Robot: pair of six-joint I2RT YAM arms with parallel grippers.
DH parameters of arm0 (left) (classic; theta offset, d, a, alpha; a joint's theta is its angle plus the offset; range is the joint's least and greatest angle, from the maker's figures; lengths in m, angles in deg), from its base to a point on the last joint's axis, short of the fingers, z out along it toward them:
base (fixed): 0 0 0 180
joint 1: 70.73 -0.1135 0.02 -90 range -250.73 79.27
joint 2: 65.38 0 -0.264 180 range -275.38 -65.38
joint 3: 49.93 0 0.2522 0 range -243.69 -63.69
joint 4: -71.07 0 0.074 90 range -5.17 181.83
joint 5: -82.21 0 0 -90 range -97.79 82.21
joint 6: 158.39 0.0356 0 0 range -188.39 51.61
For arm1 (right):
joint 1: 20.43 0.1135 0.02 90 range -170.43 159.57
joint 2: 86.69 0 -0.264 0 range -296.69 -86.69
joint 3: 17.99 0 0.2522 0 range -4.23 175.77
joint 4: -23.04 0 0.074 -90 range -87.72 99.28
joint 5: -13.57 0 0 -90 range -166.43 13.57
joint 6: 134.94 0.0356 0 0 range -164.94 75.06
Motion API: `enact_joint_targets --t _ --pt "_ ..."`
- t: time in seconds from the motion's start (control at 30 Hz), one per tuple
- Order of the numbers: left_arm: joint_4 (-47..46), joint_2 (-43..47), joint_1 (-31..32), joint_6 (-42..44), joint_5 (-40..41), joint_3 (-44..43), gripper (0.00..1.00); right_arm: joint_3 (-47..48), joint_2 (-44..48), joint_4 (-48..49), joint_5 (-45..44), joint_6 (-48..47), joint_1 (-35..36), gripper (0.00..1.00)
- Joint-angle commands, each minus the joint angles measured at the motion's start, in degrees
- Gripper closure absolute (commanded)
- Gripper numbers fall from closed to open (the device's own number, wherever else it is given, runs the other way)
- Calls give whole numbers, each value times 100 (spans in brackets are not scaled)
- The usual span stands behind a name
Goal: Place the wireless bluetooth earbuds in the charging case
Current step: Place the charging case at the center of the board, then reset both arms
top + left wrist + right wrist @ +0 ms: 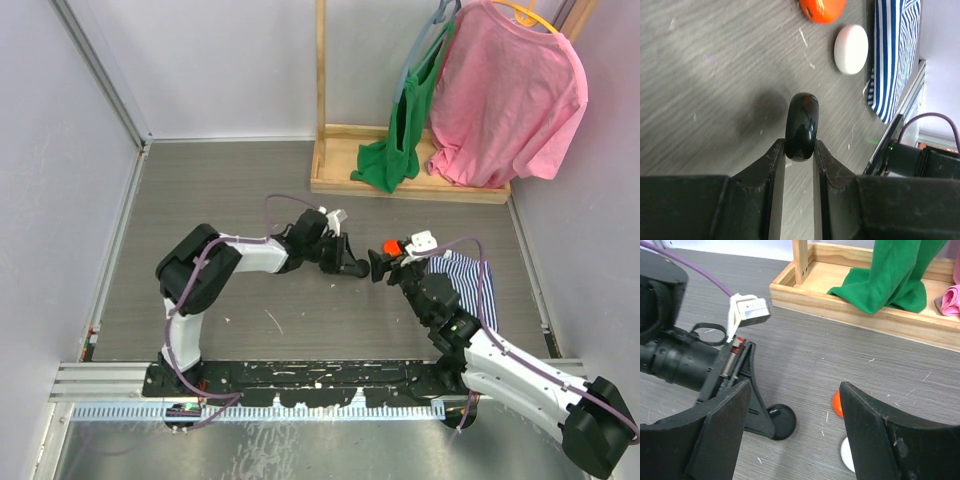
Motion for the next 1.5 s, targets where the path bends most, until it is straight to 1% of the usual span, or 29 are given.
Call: enact_joint_targets --t 0.0,0.1,0.27,0.33,0.47,0.57,0.73,0.8,0.87,0.9,1.07,1.13,1.23,1.3,1.4,1.47 --pt "-8 -411 125 -310 80 -748 81 -3 84 522 -314 -51 -26 23" --pt "102 -730 195 -350 80 -1076 74 -11 95 521 -335 -63 -20 23" --pt "334 -842 246 -284 253 -1245 55 -33 175 513 -386 -54 -21 23" --pt "551 -766 239 -149 466 -1217 47 -44 204 512 -395 -63 -21 23" --pt "1081 -476 236 190 1005 -1080 34 -33 250 459 -438 -47 -23 23" --pt "1275 -188 184 315 1337 -893 28 14 283 362 -467 -27 -22 23" --pt "1510 373 -5 494 1863 -466 19 211 426 -94 -543 76 -19 22" --pt "1567 709 -208 551 2035 -170 15 306 517 -333 -616 137 -25 21" --pt "1573 1035 -462 593 2077 148 13 384 655 -587 -645 200 -24 18" --pt "1578 1235 -615 620 2107 315 9 422 736 -754 -643 234 -26 17" --pt "1695 2401 -1500 769 2215 1218 0 601 1152 -1394 -678 393 -25 8" --pt "1901 2925 -1890 917 2217 1504 2 715 1309 -1695 -708 486 -24 0" --pt "2319 3789 -2436 1101 2235 1833 2 954 1481 -2166 -887 829 -20 0" --pt "2621 4581 -2735 1203 2306 2008 2 1183 1496 -2547 -1100 1110 -20 0" --pt "3217 5587 -3021 1283 2511 2104 2 1599 1446 -3223 -1392 1413 -22 0" --pt "3622 6248 -3040 1257 2587 2050 2 1893 1472 -3678 -1423 1583 -25 0"
